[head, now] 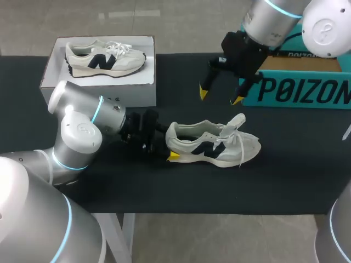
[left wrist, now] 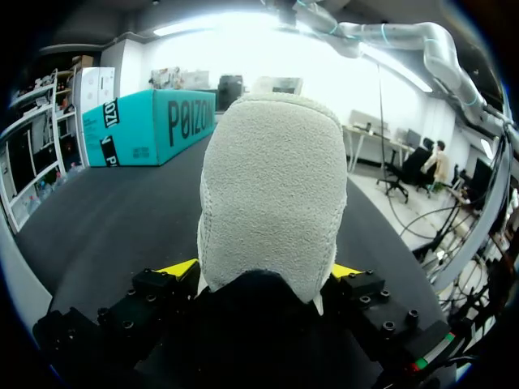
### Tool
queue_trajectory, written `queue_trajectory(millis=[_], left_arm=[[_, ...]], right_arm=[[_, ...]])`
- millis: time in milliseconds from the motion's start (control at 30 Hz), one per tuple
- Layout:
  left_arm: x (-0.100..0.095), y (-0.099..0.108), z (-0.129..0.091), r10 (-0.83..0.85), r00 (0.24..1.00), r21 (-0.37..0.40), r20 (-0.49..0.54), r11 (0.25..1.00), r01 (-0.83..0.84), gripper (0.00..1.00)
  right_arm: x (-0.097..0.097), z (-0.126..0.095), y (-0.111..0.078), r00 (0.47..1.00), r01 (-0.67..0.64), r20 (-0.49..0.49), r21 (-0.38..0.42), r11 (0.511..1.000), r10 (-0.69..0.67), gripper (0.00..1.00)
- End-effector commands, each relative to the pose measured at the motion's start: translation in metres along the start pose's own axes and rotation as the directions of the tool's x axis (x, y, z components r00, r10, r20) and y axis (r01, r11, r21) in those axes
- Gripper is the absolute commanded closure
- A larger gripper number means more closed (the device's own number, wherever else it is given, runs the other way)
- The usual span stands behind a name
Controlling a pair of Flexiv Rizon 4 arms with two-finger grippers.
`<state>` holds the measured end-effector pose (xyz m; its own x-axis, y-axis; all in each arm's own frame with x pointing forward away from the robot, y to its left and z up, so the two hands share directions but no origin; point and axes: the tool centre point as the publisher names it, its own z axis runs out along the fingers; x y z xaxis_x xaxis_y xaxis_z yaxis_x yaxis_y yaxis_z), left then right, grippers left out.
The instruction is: Take the shoe out of the shoebox, open the shoe tongue, remove and reinsert the insole, then place the shoe into the shoebox
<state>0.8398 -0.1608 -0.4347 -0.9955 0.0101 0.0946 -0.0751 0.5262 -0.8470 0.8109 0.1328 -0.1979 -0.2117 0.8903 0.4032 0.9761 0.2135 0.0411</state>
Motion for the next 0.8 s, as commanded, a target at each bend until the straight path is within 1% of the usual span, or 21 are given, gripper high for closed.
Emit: queue_trajectory(millis=[33,200,233,267,300,333,367,400,433,467,500,533,567,600,633,667,800], left_arm=[[0.000,0.001,-0.001,0.000,1.000,-0.001,-0.001,1.000,0.000,1.00],[0.000,0.001,-0.001,0.000,1.000,-0.001,-0.001,1.000,0.000,1.00],[0.000,0.001,-0.001,0.000,1.000,-0.001,-0.001,1.000,0.000,1.00],[0.000,0.001,-0.001,0.000,1.000,-0.001,-0.001,1.000,0.000,1.00],[0.000,0.001,-0.001,0.000,1.000,-0.001,-0.001,1.000,0.000,1.00],[0.000,0.001,-0.001,0.000,1.000,-0.001,-0.001,1.000,0.000,1.00],[0.000,0.001,-0.001,0.000,1.000,-0.001,-0.001,1.000,0.000,1.00],[0.000,0.001,-0.001,0.000,1.000,-0.001,-0.001,1.000,0.000,1.00],[0.000,0.001,-0.001,0.000,1.000,-0.001,-0.001,1.000,0.000,1.00],[0.000,0.001,-0.001,0.000,1.000,-0.001,-0.001,1.000,0.000,1.00],[0.000,0.001,-0.001,0.000,1.000,-0.001,-0.001,1.000,0.000,1.00],[0.000,0.001,-0.001,0.000,1.000,-0.001,-0.001,1.000,0.000,1.00],[0.000,0.001,-0.001,0.000,1.000,-0.001,-0.001,1.000,0.000,1.00],[0.000,0.001,-0.001,0.000,1.000,-0.001,-0.001,1.000,0.000,1.00],[0.000,0.001,-0.001,0.000,1.000,-0.001,-0.001,1.000,0.000,1.00],[0.000,0.001,-0.001,0.000,1.000,-0.001,-0.001,1.000,0.000,1.00],[0.000,0.001,-0.001,0.000,1.000,-0.001,-0.001,1.000,0.000,1.00]], right_arm=[[-0.006,0.002,0.006,0.451,0.883,-0.467,0.109,0.456,-0.761,0.00],[-0.006,0.002,0.006,0.451,0.883,-0.467,0.109,0.456,-0.761,0.00],[-0.001,0.001,0.014,0.389,0.921,-0.455,0.218,0.324,-0.801,0.00],[0.003,-0.001,0.018,0.416,0.896,-0.427,0.342,0.282,-0.803,0.00],[0.007,-0.001,0.021,0.358,0.887,-0.417,0.433,0.163,-0.835,0.00],[0.008,-0.002,0.023,0.334,0.874,-0.393,0.470,0.125,-0.857,0.00],[0.004,-0.001,0.024,0.300,0.848,-0.390,0.528,0.056,-0.870,0.00],[0.005,-0.001,0.027,0.227,0.820,-0.396,0.571,-0.044,-0.890,0.00],[-0.002,-0.002,0.028,0.232,0.812,-0.370,0.582,-0.030,-0.900,0.00],[-0.004,-0.003,0.031,0.118,0.799,-0.374,0.586,-0.135,-0.920,0.95],[-0.007,-0.005,0.033,0.082,0.787,-0.366,0.595,-0.165,-0.927,1.00],[-0.010,-0.006,0.036,0.035,0.768,-0.356,0.608,-0.202,-0.934,1.00],[-0.008,-0.008,0.037,-0.124,0.741,-0.345,0.592,-0.318,-0.931,1.00],[-0.010,-0.010,0.037,-0.165,0.740,-0.328,0.583,-0.337,-0.930,1.00],[-0.012,-0.011,0.038,-0.240,0.721,-0.329,0.570,-0.394,-0.914,1.00],[-0.013,-0.011,0.037,-0.287,0.698,-0.334,0.569,-0.435,-0.898,1.00],[-0.013,-0.011,0.037,-0.287,0.698,-0.334,0.569,-0.435,-0.898,1.00]])
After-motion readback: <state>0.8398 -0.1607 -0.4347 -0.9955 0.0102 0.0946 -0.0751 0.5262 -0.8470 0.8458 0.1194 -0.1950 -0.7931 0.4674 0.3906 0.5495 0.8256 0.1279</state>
